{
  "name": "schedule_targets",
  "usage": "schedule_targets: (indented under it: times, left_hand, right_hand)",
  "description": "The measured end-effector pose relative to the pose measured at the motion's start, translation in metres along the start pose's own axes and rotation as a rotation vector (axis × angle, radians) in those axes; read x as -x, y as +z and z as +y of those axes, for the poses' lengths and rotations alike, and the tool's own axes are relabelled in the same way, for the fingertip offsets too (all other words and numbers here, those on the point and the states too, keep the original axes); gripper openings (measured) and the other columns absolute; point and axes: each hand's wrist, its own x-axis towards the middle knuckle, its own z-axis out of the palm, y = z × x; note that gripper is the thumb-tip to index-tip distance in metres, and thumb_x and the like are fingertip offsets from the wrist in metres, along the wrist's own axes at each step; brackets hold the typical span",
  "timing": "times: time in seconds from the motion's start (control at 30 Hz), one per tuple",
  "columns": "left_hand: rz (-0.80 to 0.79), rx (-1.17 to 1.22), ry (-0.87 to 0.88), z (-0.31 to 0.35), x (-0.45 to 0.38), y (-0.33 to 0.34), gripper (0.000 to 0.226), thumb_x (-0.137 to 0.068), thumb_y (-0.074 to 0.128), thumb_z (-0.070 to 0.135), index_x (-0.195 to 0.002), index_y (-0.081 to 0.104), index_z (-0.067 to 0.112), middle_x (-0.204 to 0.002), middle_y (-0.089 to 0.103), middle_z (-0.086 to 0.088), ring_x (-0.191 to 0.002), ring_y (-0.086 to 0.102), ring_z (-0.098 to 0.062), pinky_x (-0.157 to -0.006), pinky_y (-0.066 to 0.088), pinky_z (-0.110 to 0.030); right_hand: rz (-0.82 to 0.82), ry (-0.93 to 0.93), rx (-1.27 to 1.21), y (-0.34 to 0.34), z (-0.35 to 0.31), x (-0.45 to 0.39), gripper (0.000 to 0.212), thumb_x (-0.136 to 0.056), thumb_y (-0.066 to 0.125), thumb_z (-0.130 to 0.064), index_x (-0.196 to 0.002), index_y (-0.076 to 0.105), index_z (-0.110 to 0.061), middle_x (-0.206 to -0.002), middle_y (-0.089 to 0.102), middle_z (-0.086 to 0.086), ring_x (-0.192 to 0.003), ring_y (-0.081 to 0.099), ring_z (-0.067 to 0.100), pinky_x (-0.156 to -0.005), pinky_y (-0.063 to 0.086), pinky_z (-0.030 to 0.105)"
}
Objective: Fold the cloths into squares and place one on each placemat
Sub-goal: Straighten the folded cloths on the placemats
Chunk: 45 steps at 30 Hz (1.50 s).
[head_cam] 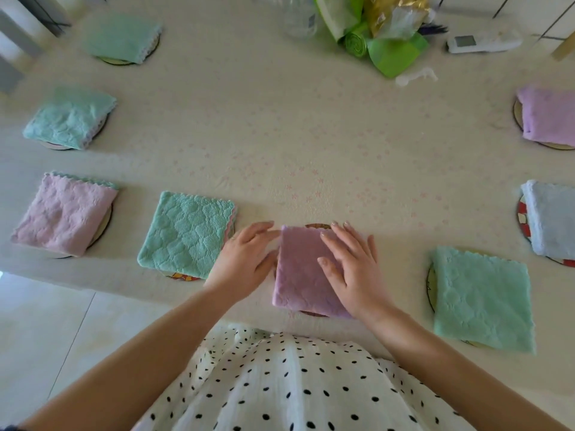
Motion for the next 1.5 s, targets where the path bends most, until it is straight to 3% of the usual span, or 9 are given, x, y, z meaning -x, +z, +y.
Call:
schedule_targets:
  times: [0.07,0.17,0.27,0.33,0.53,0.73,1.07,1.2,1.5]
  left_hand:
    - [0.083,0.107,-0.143,-0.015,0.005,-0.021,0.032,-0.089,0.058,0.019,-0.121,0.06,0.015,-0.126,0.054,0.004,-0.109,0.052,-0.009,-0.093,0.042,-0.026]
    - [0.174,0.186,-0.304,-0.049,0.016,-0.052,0.025,-0.088,0.06,0.015,-0.113,0.064,0.017,-0.113,0.057,0.007,-0.096,0.058,-0.009,-0.086,0.047,-0.025]
    - [0.253,0.229,-0.43,-0.092,0.029,-0.08,0.022,-0.086,0.063,0.014,-0.107,0.065,0.02,-0.106,0.059,0.004,-0.086,0.059,-0.011,-0.076,0.047,-0.024]
    - [0.247,0.227,-0.5,-0.12,0.038,-0.093,0.025,-0.085,0.063,0.012,-0.108,0.064,0.019,-0.106,0.058,0.002,-0.086,0.059,-0.012,-0.075,0.048,-0.024]
    - [0.08,0.375,-0.585,-0.168,0.061,-0.109,0.031,-0.081,0.069,0.011,-0.11,0.06,0.02,-0.104,0.062,0.001,-0.084,0.06,-0.01,-0.07,0.046,-0.019]
    - [-0.155,0.45,-0.505,-0.173,0.055,-0.117,0.037,-0.079,0.072,0.016,-0.109,0.055,0.028,-0.088,0.064,0.008,-0.077,0.063,-0.005,-0.061,0.044,-0.015]
    - [-0.231,0.535,-0.547,-0.179,0.056,-0.12,0.037,-0.076,0.074,0.008,-0.096,0.056,0.033,-0.082,0.061,-0.002,-0.068,0.059,-0.015,-0.062,0.045,-0.024]
    - [-0.208,0.563,-0.601,-0.18,0.061,-0.117,0.037,-0.075,0.074,0.009,-0.1,0.058,0.031,-0.089,0.065,-0.004,-0.078,0.064,-0.018,-0.068,0.049,-0.027]
    - [0.038,0.639,-0.629,-0.191,0.061,-0.142,0.03,-0.081,0.068,0.005,-0.104,0.058,0.023,-0.089,0.066,0.004,-0.078,0.063,-0.006,-0.072,0.047,-0.019]
  right_hand:
    - [0.037,-0.044,-0.1,0.002,-0.023,-0.008,0.06,-0.092,0.026,-0.059,-0.131,0.052,-0.021,-0.142,0.044,-0.005,-0.137,0.03,0.009,-0.114,0.014,0.025]
    - [-0.054,-0.011,-0.304,0.009,-0.063,-0.018,0.05,-0.089,0.043,-0.052,-0.127,0.055,-0.021,-0.13,0.052,-0.012,-0.121,0.042,-0.005,-0.102,0.026,0.004]
    - [-0.161,0.119,-0.402,0.028,-0.101,-0.027,0.035,-0.089,0.054,-0.041,-0.119,0.058,-0.024,-0.111,0.062,-0.015,-0.086,0.059,-0.007,-0.08,0.047,0.01]
    - [-0.205,0.204,-0.438,0.046,-0.12,-0.032,0.023,-0.087,0.061,-0.034,-0.109,0.061,-0.026,-0.098,0.066,-0.017,-0.082,0.061,-0.007,-0.075,0.052,0.015]
    - [-0.242,0.398,-0.341,0.083,-0.152,-0.043,0.014,-0.082,0.068,-0.029,-0.094,0.06,-0.027,-0.089,0.067,-0.014,-0.081,0.061,-0.002,-0.071,0.048,0.015]
    - [-0.257,0.491,-0.348,0.091,-0.158,-0.046,0.018,-0.079,0.072,-0.025,-0.086,0.056,-0.03,-0.081,0.065,-0.009,-0.076,0.061,0.004,-0.065,0.045,0.015]
    - [-0.361,0.459,-0.323,0.087,-0.157,-0.045,0.019,-0.078,0.073,-0.022,-0.085,0.056,-0.028,-0.081,0.064,-0.009,-0.075,0.058,0.002,-0.065,0.041,0.008]
    - [-0.37,0.448,-0.31,0.085,-0.158,-0.046,0.018,-0.078,0.072,-0.026,-0.088,0.058,-0.023,-0.082,0.064,-0.008,-0.077,0.059,0.006,-0.065,0.041,0.011]
    - [-0.094,0.338,-0.413,0.086,-0.185,-0.065,0.012,-0.081,0.069,-0.028,-0.086,0.058,-0.028,-0.071,0.056,-0.01,-0.062,0.05,0.002,-0.059,0.041,0.014]
